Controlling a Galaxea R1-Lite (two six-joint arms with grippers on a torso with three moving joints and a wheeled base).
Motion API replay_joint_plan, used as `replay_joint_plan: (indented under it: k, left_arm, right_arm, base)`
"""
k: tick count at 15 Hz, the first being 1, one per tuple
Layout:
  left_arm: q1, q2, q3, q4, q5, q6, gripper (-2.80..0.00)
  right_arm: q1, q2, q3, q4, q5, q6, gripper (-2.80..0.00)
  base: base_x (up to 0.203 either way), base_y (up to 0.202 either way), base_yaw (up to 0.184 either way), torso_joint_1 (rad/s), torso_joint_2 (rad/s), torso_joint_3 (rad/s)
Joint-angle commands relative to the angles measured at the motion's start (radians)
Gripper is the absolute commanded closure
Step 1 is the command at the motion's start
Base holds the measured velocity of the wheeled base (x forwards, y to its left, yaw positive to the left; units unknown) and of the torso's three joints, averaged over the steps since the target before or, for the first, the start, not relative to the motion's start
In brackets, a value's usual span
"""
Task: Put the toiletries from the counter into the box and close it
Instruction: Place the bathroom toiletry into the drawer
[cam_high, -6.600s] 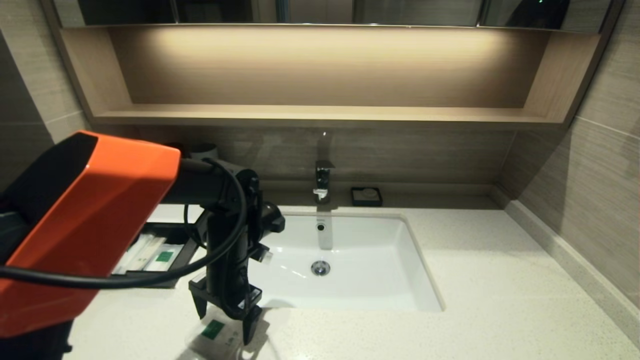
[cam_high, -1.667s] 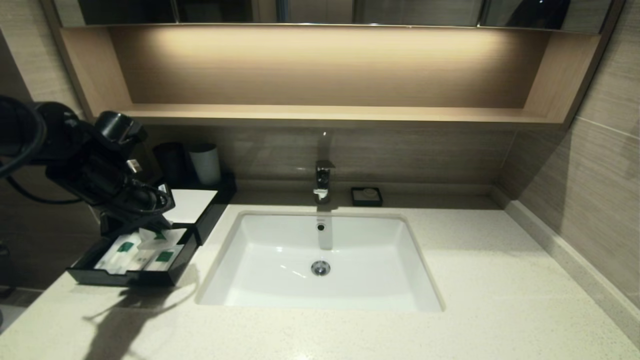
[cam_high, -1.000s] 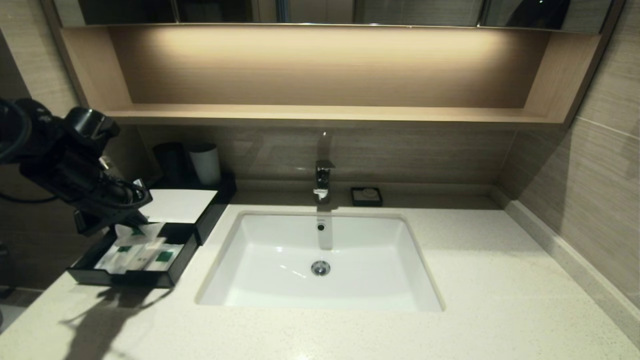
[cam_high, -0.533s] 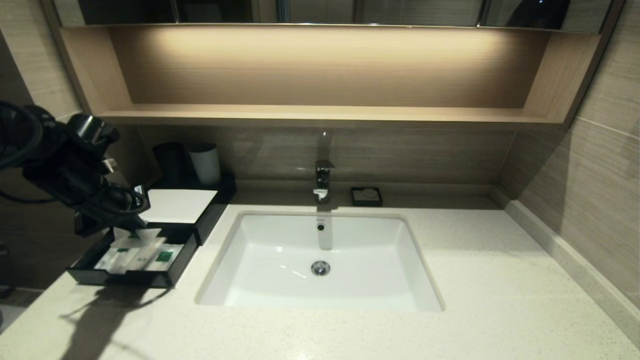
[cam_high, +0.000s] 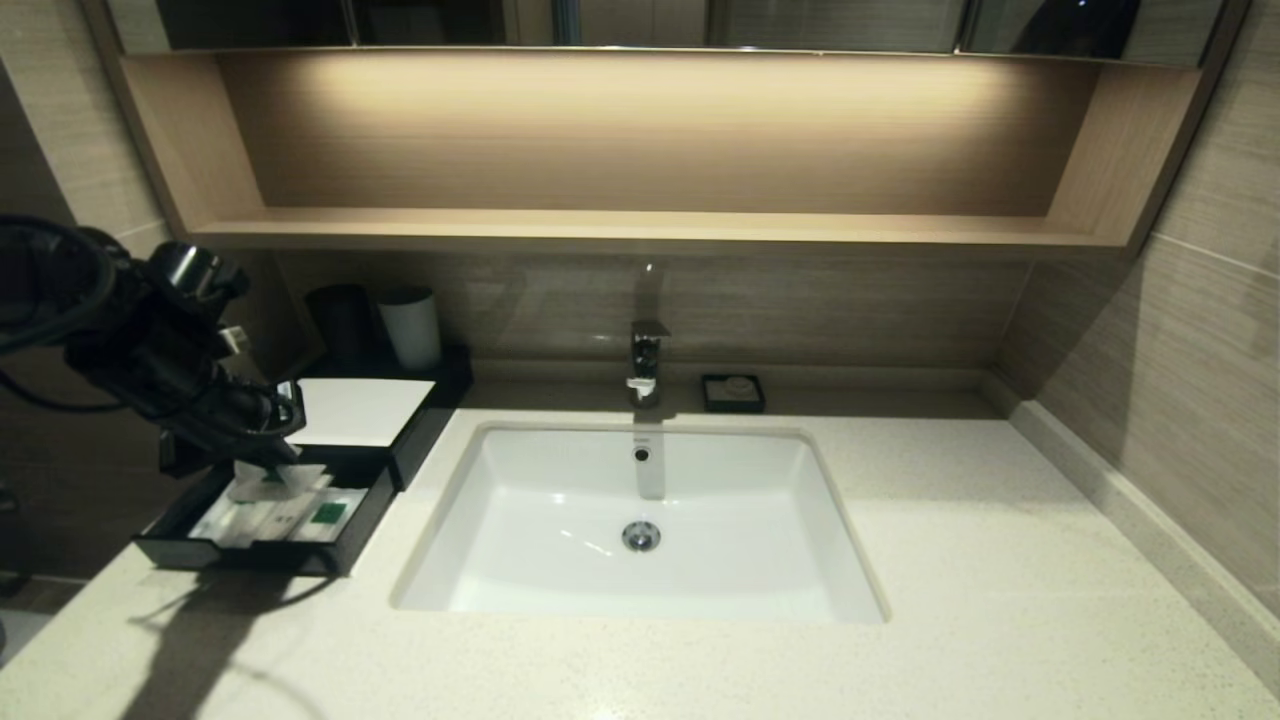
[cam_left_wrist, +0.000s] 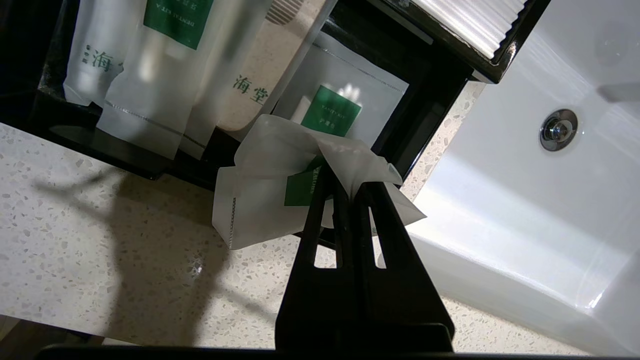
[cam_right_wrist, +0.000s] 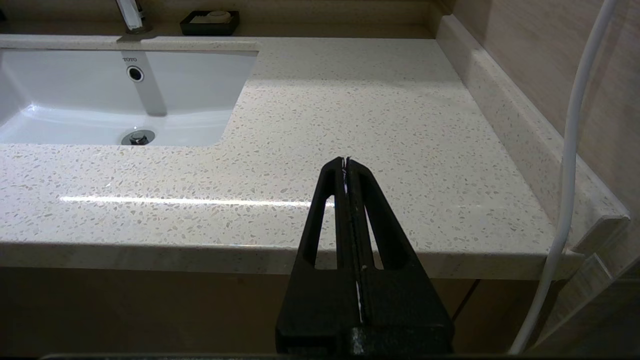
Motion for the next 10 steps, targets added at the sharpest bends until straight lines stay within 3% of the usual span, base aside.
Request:
replay_joint_plan:
  k: [1, 10]
  left_arm:
    - [0.000, 0.023, -0.004, -0.003, 0.000, -0.001, 0.00]
    - [0.000, 0.101, -0.006, -0.061, 0.021, 0.042, 0.00]
  right_arm:
    - [0.000, -0.001, 0.002, 0.000, 0.000, 0.000, 0.00]
    - [0.000, -0.001, 0.002, 0.000, 0.000, 0.000, 0.00]
  base:
    - [0.000, 0.000, 0.000, 0.000, 0.00, 0.000]
    - [0.000, 0.000, 0.000, 0.000, 0.00, 0.000]
